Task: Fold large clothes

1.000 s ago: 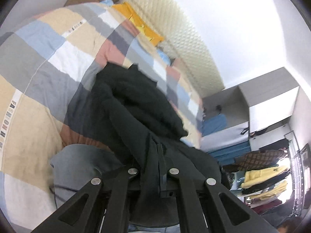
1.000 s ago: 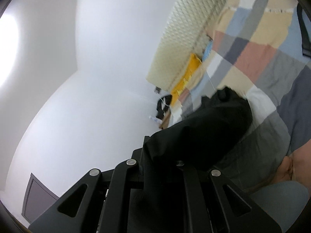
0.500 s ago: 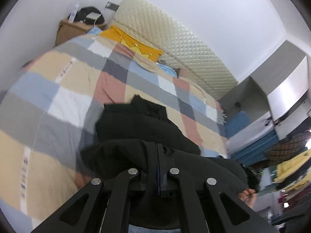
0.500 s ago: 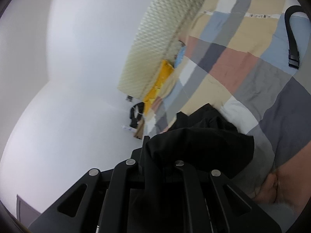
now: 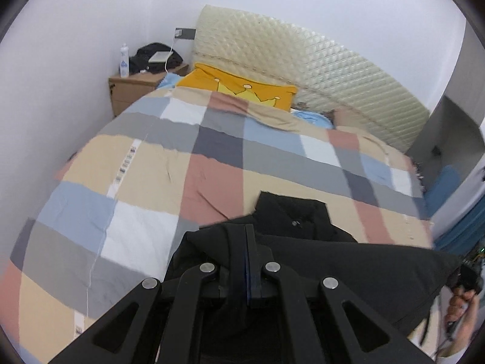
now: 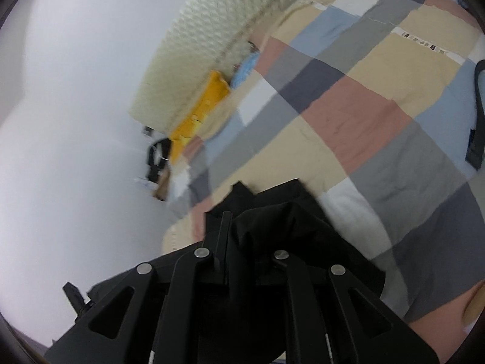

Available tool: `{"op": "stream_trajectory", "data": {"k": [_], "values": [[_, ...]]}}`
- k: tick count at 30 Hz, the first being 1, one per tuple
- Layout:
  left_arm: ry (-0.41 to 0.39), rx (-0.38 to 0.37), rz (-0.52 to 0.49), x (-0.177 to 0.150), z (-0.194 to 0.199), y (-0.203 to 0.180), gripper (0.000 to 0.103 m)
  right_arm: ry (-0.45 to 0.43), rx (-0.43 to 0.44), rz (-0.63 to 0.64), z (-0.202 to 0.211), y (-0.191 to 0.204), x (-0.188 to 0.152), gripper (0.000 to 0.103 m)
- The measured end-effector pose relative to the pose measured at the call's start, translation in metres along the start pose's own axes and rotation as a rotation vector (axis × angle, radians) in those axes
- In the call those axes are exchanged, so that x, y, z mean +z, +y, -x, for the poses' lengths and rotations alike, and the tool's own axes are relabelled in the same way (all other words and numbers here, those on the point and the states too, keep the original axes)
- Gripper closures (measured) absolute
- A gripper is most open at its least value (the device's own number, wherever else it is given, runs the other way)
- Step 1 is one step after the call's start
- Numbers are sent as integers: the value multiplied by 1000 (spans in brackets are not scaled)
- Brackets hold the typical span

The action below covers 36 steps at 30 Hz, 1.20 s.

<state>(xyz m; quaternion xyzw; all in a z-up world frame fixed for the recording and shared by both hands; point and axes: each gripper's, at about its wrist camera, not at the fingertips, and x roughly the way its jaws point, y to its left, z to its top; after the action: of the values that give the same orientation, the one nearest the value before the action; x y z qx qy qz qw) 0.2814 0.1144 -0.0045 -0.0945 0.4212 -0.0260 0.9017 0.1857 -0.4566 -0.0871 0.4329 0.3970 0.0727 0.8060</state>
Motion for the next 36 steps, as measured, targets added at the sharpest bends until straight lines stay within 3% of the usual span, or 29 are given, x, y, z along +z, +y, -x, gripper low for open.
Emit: {"op": "stream_trajectory", "data": {"k": [8, 18, 22, 29, 33, 36], "values": [[46, 121, -20, 21, -74, -22, 99, 79, -126, -81, -61, -20, 37, 91], [196, 205, 10, 23, -179, -26, 98, 184, -146, -126, -139, -67, 45, 88], [224, 205, 12, 16, -216, -28, 97, 232, -78, -175, -165, -99, 41, 88], [274, 201, 16, 12, -261, -22, 97, 268, 14, -199, -189, -117, 47, 88], [293, 238, -43, 1, -270, -26, 97, 284, 46, -175, -195, -117, 44, 88], [256, 205, -64, 0, -257, -27, 97, 278, 34, -186, -187, -117, 42, 88]]}}
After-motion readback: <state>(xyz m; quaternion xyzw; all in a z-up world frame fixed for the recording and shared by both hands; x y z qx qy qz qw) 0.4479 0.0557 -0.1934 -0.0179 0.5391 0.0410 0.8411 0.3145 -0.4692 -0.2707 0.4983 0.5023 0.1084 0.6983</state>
